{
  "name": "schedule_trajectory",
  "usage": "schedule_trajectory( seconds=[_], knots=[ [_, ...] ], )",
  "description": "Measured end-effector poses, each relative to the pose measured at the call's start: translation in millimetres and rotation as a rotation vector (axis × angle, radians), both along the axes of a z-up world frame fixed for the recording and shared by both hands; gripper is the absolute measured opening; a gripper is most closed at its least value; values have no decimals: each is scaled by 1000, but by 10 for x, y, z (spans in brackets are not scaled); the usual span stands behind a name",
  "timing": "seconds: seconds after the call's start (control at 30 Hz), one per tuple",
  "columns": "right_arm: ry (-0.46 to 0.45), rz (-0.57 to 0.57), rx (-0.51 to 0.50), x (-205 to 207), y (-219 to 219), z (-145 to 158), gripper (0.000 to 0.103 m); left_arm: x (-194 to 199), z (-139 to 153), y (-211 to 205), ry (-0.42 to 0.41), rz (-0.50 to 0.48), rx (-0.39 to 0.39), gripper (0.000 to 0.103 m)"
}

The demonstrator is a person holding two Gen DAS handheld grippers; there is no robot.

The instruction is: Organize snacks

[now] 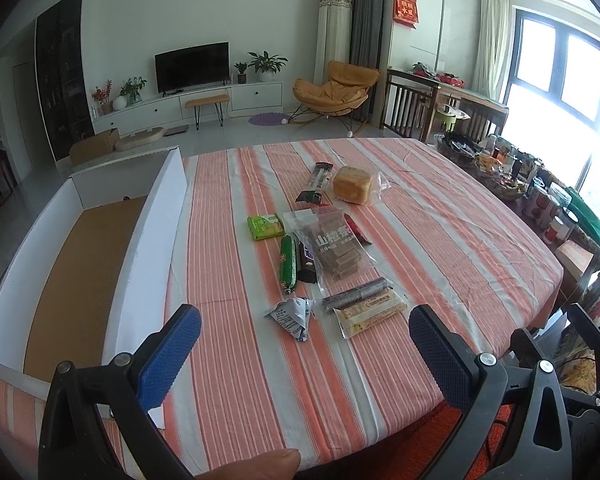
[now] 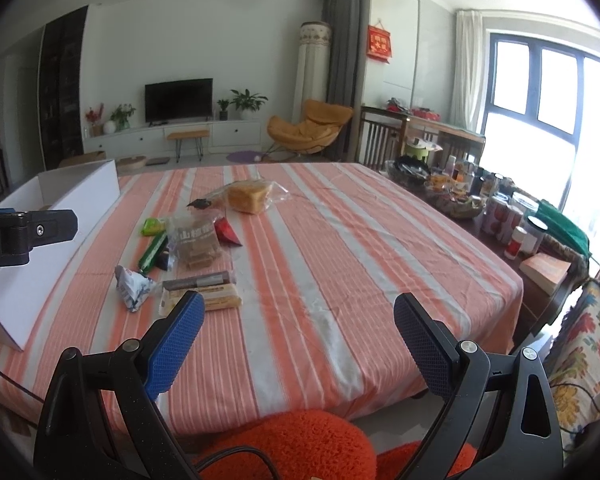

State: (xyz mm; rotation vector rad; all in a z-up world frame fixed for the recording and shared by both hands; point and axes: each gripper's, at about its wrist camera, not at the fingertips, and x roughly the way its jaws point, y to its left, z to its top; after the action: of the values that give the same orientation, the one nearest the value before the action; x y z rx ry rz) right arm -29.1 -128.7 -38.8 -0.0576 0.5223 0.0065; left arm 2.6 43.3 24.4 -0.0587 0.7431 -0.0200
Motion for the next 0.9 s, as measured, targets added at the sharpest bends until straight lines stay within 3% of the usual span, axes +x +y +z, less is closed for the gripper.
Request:
schedule_trajectory(
  seconds=[0.17, 0.3, 0.47, 0.7, 0.9],
  knots=[
    [8, 15, -10, -9, -144, 378, 97, -16, 217, 59, 28, -29, -33, 103],
    [100, 84, -45, 20, -73, 450, 97, -47, 293, 24, 63, -59, -32, 103],
    [203, 181, 102, 74, 51, 147, 97, -60, 241, 3, 97, -76, -50, 103],
    [240, 172, 79, 110, 295, -296, 97, -42, -26, 87, 145, -34, -15, 103],
    [243, 166, 91, 87, 306, -398, 97, -31, -170, 168, 162, -10, 5, 103]
  ],
)
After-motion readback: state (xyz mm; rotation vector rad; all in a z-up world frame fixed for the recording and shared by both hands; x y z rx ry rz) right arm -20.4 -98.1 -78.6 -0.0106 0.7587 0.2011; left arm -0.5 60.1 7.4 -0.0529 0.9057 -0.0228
